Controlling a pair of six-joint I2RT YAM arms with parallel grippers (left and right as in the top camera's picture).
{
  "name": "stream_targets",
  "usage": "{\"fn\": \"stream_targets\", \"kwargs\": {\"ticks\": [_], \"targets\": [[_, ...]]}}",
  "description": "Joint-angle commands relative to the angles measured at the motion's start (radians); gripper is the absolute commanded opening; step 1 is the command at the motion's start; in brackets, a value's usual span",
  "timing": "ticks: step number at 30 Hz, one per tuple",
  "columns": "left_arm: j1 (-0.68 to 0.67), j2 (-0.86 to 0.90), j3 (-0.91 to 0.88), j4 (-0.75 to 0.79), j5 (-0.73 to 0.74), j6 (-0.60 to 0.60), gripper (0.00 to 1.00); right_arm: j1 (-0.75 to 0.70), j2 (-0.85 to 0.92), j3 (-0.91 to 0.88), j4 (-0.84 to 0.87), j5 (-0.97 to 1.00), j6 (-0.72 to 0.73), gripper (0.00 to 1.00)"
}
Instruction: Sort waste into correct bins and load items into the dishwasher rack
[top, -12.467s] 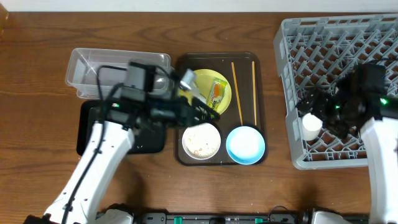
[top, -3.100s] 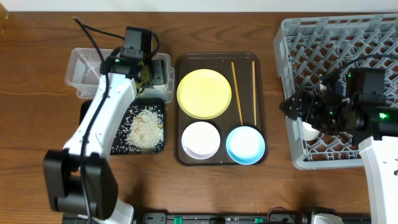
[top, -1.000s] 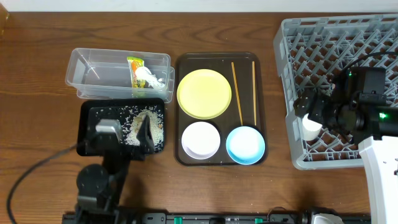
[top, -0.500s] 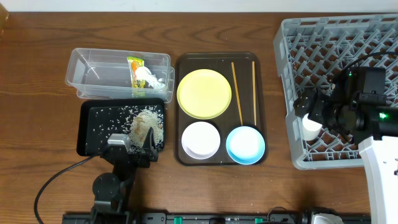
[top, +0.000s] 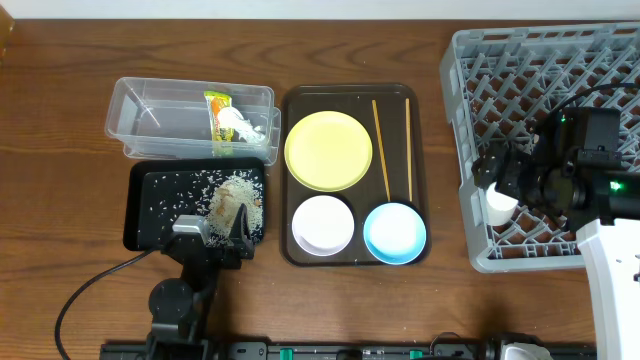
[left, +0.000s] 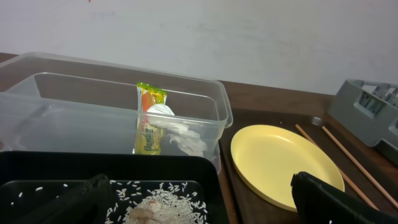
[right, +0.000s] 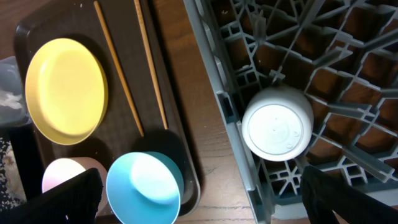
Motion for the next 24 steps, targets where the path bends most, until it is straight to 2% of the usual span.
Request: {"fn": "stream_targets", "kwargs": {"ticks": [1, 8, 12, 13, 14, 16, 20, 21, 22, 23, 24], "targets": [[0.005, -0.008, -0.028, -0.011, 0.018, -0.005, 0.94, 0.013, -0.002, 0.012, -0.001, 0.006, 0.007, 0.99], [0.005, -0.008, -0.028, -0.011, 0.018, -0.005, 0.94, 0.013, -0.002, 0.012, 0.004, 0.005, 0.008, 0.99], [0.005, -0.008, -0.028, -0.012, 0.018, -0.005, 0.94, 0.016, 0.002, 0.012, 0.122, -0.087, 0.06, 0.99], [0.005, -0.008, -0.028, -0.011, 0.018, -0.005, 0.94, 0.021, 0.005, 0.012, 0.137, -0.124, 0.059, 0.95], [0.005, -0.008, -0.028, -0.011, 0.018, -0.005, 0.94, 0.043, 0.014, 0.012, 0.161, -0.198, 0.045, 0.91], [0.005, -0.008, -0.028, -0.011, 0.018, -0.005, 0.94, 0.109, 0.035, 0.012, 0.179, -0.214, 0.036, 0.88], [0.005, -0.008, -0.028, -0.011, 0.018, -0.005, 0.94, 0.286, 0.112, 0.012, 0.182, -0.033, 0.019, 0.82], [0.005, -0.008, -0.028, -0.012, 0.018, -0.005, 0.94, 0.333, 0.141, 0.012, 0.182, 0.037, 0.019, 0.77], [0.005, -0.008, -0.028, -0.011, 0.018, -0.005, 0.95, 0.367, 0.164, 0.012, 0.184, 0.094, 0.024, 0.64], [0.005, -0.008, -0.028, -0.012, 0.018, -0.005, 0.94, 0.4, 0.192, 0.012, 0.192, 0.158, 0.032, 0.4], [0.005, -0.008, -0.028, -0.011, 0.018, -0.005, 0.95, 0.423, 0.214, 0.012, 0.202, 0.201, 0.043, 0.4]]}}
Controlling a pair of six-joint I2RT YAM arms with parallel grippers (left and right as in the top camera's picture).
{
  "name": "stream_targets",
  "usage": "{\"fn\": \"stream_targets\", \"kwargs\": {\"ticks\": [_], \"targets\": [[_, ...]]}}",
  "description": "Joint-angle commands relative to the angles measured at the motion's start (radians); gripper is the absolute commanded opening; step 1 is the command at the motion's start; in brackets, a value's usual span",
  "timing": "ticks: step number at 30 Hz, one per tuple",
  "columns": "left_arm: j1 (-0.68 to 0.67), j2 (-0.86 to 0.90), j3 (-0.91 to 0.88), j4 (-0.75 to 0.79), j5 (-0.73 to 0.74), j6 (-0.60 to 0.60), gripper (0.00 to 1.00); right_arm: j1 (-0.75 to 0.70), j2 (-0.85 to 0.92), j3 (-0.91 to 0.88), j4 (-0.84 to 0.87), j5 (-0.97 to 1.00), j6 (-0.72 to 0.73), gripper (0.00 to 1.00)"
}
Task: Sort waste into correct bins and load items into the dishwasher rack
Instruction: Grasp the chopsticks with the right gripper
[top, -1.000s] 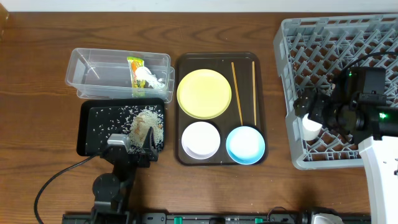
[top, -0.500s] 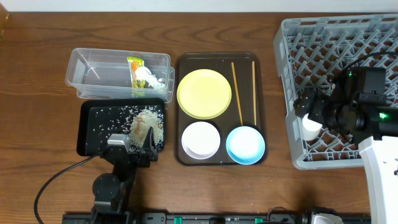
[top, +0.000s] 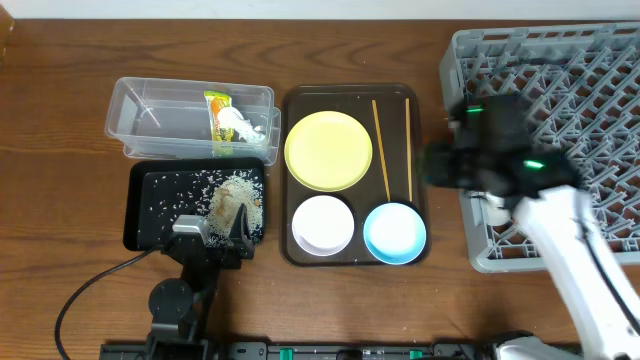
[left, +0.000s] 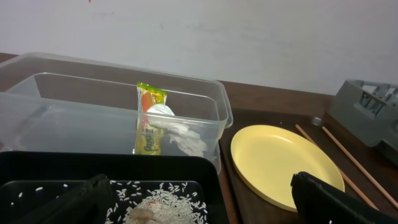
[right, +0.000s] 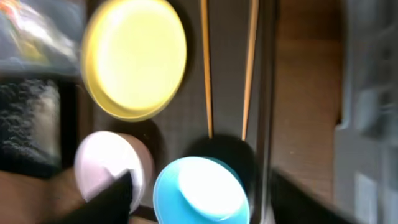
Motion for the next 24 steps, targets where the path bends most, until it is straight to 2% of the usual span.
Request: {"fn": "stream_targets", "kwargs": {"ticks": [1, 2, 3, 4, 9, 14, 18, 22, 24], "targets": [[0.005, -0.008, -0.027, -0.012, 0.018, -0.005, 0.95, 0.087, 0.076, 0.012, 0.026, 0.232, 0.023, 0.4], [0.005, -0.008, -0.027, -0.012, 0.018, -0.005, 0.95, 0.105, 0.102, 0.012, 0.049, 0.252, 0.028, 0.43], [0.005, -0.008, -0.027, -0.012, 0.018, -0.005, 0.94, 0.119, 0.129, 0.012, 0.078, 0.259, 0.028, 0.54], [0.005, -0.008, -0.027, -0.012, 0.018, -0.005, 0.95, 0.127, 0.153, 0.012, 0.104, 0.264, 0.028, 0.58], [0.005, -0.008, -0.027, -0.012, 0.018, -0.005, 0.95, 0.135, 0.315, 0.012, 0.254, 0.249, 0.05, 0.59], [0.005, -0.008, -0.027, -0.012, 0.018, -0.005, 0.95, 0.135, 0.462, 0.012, 0.398, 0.162, 0.05, 0.47], [0.005, -0.008, -0.027, -0.013, 0.018, -0.005, 0.95, 0.135, 0.554, 0.012, 0.459, 0.178, 0.05, 0.45], [0.005, -0.008, -0.027, -0.012, 0.018, -0.005, 0.95, 0.136, 0.613, 0.012, 0.465, 0.247, 0.05, 0.31], [0.005, -0.008, -0.027, -0.013, 0.018, -0.005, 0.95, 0.135, 0.615, 0.012, 0.452, 0.253, 0.05, 0.19]]}}
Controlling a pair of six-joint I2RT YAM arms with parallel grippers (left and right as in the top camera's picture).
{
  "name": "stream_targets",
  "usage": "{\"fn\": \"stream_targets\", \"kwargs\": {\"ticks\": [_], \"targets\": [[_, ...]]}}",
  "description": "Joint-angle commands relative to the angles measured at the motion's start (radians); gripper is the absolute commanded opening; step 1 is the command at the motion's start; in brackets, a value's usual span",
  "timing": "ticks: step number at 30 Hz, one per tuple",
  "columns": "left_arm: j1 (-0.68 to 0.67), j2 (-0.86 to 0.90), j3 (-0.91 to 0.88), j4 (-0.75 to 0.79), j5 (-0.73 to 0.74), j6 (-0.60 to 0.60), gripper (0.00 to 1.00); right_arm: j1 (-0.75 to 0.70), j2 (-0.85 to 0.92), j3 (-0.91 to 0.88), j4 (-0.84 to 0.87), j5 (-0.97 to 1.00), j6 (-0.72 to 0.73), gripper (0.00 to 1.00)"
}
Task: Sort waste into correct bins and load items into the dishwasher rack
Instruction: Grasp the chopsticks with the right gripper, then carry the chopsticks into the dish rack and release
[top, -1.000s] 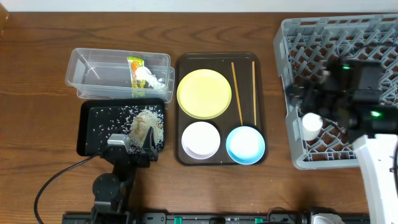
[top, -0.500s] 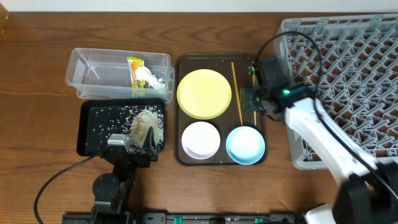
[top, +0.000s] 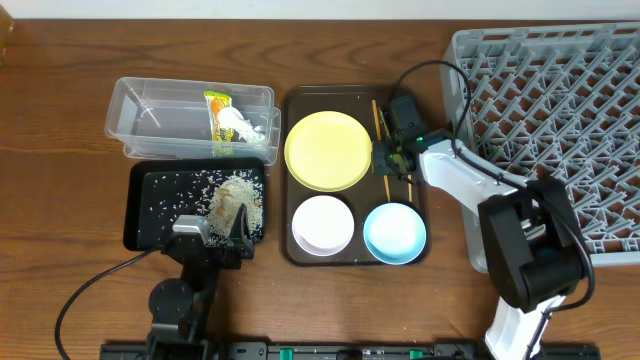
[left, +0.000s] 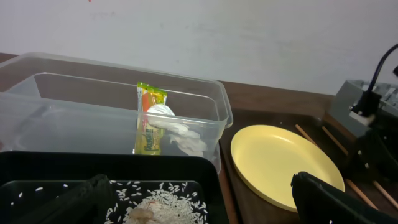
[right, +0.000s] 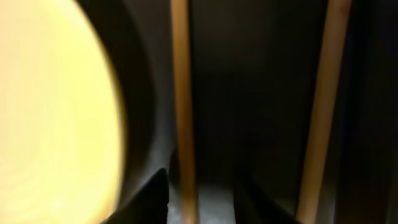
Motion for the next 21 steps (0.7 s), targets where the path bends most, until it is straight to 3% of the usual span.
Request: {"fn": "stream_targets", "kwargs": {"ticks": [1, 4, 14, 21], "targets": [[0.005, -0.008, -0.027, -0.013, 0.018, -0.005, 0.95, 0.005, 0.043, -0.002, -0.025, 0.035, 0.013, 0.14], [0.005, -0.008, -0.027, -0.013, 0.018, -0.005, 0.95, -0.003, 0.009, -0.002, -0.04, 0.036, 0.013, 0.01], [0.005, -0.008, -0.027, -0.013, 0.018, -0.005, 0.95, -0.061, -0.35, -0.002, -0.193, 0.034, -0.057, 0.01], [0.005, -0.008, -0.027, -0.013, 0.018, -0.005, 0.95, -0.221, -0.52, -0.002, -0.212, 0.081, -0.207, 0.01]]}}
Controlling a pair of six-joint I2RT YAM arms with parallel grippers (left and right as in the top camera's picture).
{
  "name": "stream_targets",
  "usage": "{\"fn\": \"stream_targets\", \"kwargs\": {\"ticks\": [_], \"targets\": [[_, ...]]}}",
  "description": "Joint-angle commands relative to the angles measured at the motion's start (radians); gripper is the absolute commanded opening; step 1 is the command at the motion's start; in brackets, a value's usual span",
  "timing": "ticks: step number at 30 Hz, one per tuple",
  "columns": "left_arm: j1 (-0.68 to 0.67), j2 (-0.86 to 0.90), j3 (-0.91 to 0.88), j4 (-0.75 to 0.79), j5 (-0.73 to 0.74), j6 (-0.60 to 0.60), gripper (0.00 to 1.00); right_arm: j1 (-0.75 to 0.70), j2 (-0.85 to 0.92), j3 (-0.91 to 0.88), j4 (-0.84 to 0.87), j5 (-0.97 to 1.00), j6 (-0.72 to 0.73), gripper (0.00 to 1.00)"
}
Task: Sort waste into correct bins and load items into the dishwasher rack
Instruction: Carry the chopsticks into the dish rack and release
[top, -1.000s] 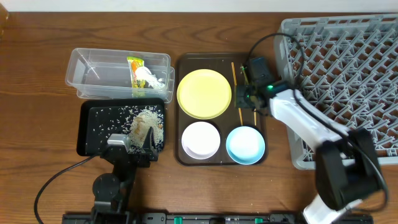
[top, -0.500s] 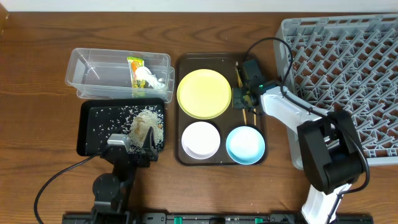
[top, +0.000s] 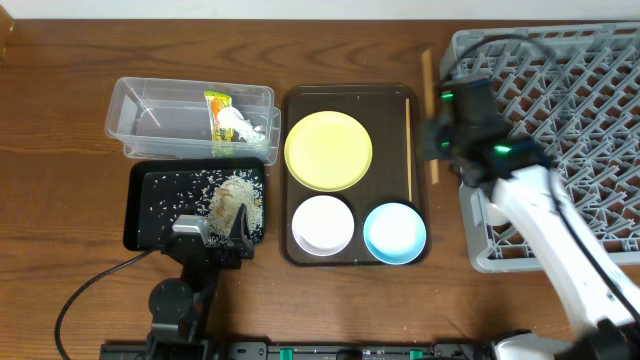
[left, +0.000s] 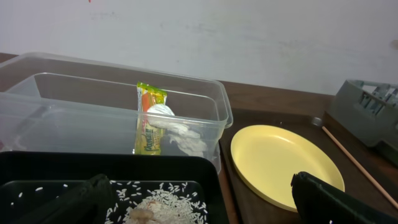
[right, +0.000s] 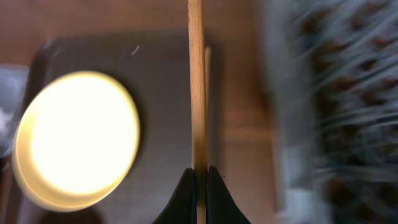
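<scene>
My right gripper (top: 434, 140) (right: 198, 169) is shut on a wooden chopstick (top: 428, 100) (right: 196, 81), held above the gap between the brown tray (top: 290, 170) and the grey dishwasher rack (top: 560, 90). A second chopstick (top: 408, 150) lies on the tray's right side. The tray also holds a yellow plate (top: 328, 150), a white bowl (top: 322, 224) and a blue bowl (top: 394, 232). My left gripper (top: 212, 232) (left: 199, 208) stands open, low over the black tray (top: 150, 205) of spilled rice.
A clear plastic bin (top: 150, 115) at the back left holds a yellow-green wrapper (top: 218, 115) and crumpled tissue (top: 245, 128). The right arm's white link (top: 560, 250) crosses the rack's front left corner. Bare wooden table (top: 60, 220) lies left of the bins.
My right gripper was low over the two chopsticks on the tray, its fingers apart around the left one. Now it is shut on that chopstick, higher and further right, beside the rack.
The right gripper was open over the rack, by an upturned white cup standing in it. Then it was above the tray's right side, then down at the chopsticks. It now holds one chopstick off the tray. My left arm stayed still throughout.
</scene>
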Motion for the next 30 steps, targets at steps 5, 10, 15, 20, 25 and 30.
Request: {"fn": "stream_targets", "kwargs": {"ticks": [5, 10, 15, 20, 25, 30], "targets": [[0.005, -0.008, -0.027, -0.013, 0.018, -0.005, 0.95, -0.188, 0.019, 0.004, 0.082, 0.043, -0.162, 0.01], [0.005, -0.008, -0.027, -0.013, 0.018, -0.005, 0.95, -0.216, 0.115, 0.004, 0.163, 0.044, -0.285, 0.01], [0.005, -0.008, -0.027, -0.013, 0.018, -0.005, 0.95, -0.215, 0.215, 0.004, 0.211, 0.052, -0.36, 0.02], [0.005, -0.008, -0.027, -0.013, 0.018, -0.005, 0.95, -0.176, 0.169, 0.005, 0.177, 0.043, -0.264, 0.49], [0.005, -0.008, -0.027, -0.013, 0.018, -0.005, 0.95, -0.075, 0.067, 0.004, 0.073, -0.162, -0.152, 0.51], [0.005, -0.008, -0.027, -0.013, 0.018, -0.005, 0.95, 0.077, 0.103, -0.005, 0.011, -0.116, -0.058, 0.51]]}}
